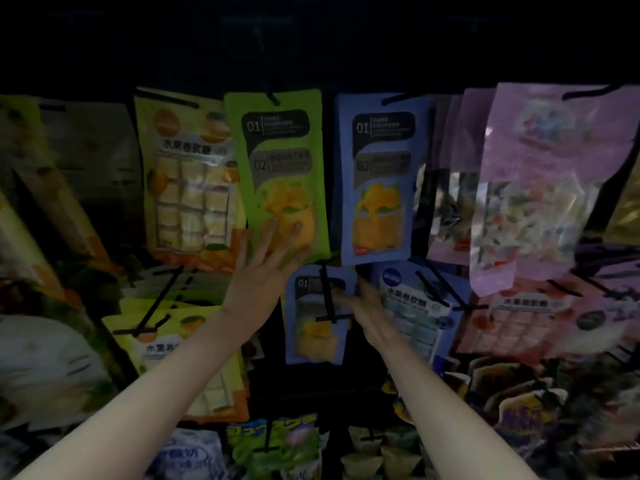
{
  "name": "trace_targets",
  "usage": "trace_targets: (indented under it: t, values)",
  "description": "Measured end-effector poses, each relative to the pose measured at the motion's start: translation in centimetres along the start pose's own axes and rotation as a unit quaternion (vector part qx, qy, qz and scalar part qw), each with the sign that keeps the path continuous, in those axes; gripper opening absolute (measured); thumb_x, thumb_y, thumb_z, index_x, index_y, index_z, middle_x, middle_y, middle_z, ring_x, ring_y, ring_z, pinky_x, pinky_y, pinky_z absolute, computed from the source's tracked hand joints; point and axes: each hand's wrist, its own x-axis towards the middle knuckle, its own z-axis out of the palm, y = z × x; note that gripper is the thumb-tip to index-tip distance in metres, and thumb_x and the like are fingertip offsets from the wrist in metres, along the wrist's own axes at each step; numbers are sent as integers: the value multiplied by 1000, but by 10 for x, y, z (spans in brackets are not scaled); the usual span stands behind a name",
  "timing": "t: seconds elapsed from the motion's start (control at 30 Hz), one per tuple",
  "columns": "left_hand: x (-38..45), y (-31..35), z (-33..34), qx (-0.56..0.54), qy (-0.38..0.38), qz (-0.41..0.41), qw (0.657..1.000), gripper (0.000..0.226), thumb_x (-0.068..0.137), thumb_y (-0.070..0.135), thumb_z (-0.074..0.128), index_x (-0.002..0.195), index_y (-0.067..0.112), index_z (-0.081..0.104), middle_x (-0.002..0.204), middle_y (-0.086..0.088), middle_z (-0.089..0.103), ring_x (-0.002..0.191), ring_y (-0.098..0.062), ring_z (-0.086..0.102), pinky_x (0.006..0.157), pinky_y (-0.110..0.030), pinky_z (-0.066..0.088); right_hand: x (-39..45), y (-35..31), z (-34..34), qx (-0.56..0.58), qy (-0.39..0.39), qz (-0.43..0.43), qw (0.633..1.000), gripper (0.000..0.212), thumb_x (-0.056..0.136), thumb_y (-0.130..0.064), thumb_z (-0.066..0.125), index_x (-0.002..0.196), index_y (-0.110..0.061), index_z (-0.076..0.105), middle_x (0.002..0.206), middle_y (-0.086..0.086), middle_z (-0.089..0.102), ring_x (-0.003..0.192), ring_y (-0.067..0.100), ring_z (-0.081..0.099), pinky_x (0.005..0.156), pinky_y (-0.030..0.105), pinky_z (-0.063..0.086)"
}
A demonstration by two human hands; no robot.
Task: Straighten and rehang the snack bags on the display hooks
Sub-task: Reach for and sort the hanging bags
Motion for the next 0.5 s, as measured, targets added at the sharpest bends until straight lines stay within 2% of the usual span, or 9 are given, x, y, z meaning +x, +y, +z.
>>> trace_targets:
  t: [0.1, 0.17, 0.23, 0.33, 0.43, 0.5]
  values:
    - [-3, -4, -2, -9, 0, 12, 1000, 103, 49, -15, 76, 139, 22, 43, 151, -7, 29, 137, -36, 18, 99, -68, 13, -17, 7, -1, 18, -41, -20, 999, 14, 92, -9, 57, 105, -12, 63, 97, 5, 67, 74, 9, 64, 59, 16, 50]
    - [-4, -5, -4, -14, 1, 14, 1000, 103, 48, -16, 76, 139, 21, 44, 150, -10, 32, 137, -37, 21, 99, -68, 14, -32, 8, -7, -24, -59, -38, 997, 15, 92, -9, 56, 103, -14, 64, 93, 3, 67, 80, 11, 64, 66, 21, 51]
    - [-2, -5, -6, -25, -2, 16, 1000, 103, 43, -17, 77, 136, 19, 48, 150, -7, 29, 136, -36, 20, 98, -67, 12, -48, 5, -18, -82, -90, -58, 991, 15, 91, -9, 58, 102, -16, 64, 97, 5, 67, 89, 16, 64, 74, 26, 51]
    - [-3, -4, -6, -47, 1, 9, 999, 98, 41, -16, 77, 129, 19, 54, 147, -6, 31, 134, -35, 20, 99, -65, 13, -73, -11, -39, -118, -152, -42, 980, 14, 87, -15, 64, 97, -24, 65, 98, -9, 68, 89, 2, 65, 77, 21, 53]
    - [-7, 0, -12, -141, 22, -27, 989, 73, 57, -9, 76, 124, 15, 58, 141, -12, 44, 130, -31, 26, 101, -63, 22, -94, -37, -59, -231, -213, -49, 948, 11, 87, -19, 65, 91, -29, 66, 97, -13, 66, 96, 9, 63, 87, 31, 52]
    - [-8, 3, -22, -215, 40, -58, 974, 50, 73, -3, 66, 121, 13, 59, 136, -14, 48, 127, -32, 34, 99, -63, 29, -108, -54, -68, -272, -249, -52, 928, 14, 89, -15, 62, 90, -28, 67, 93, -14, 68, 92, 9, 65, 82, 28, 52]
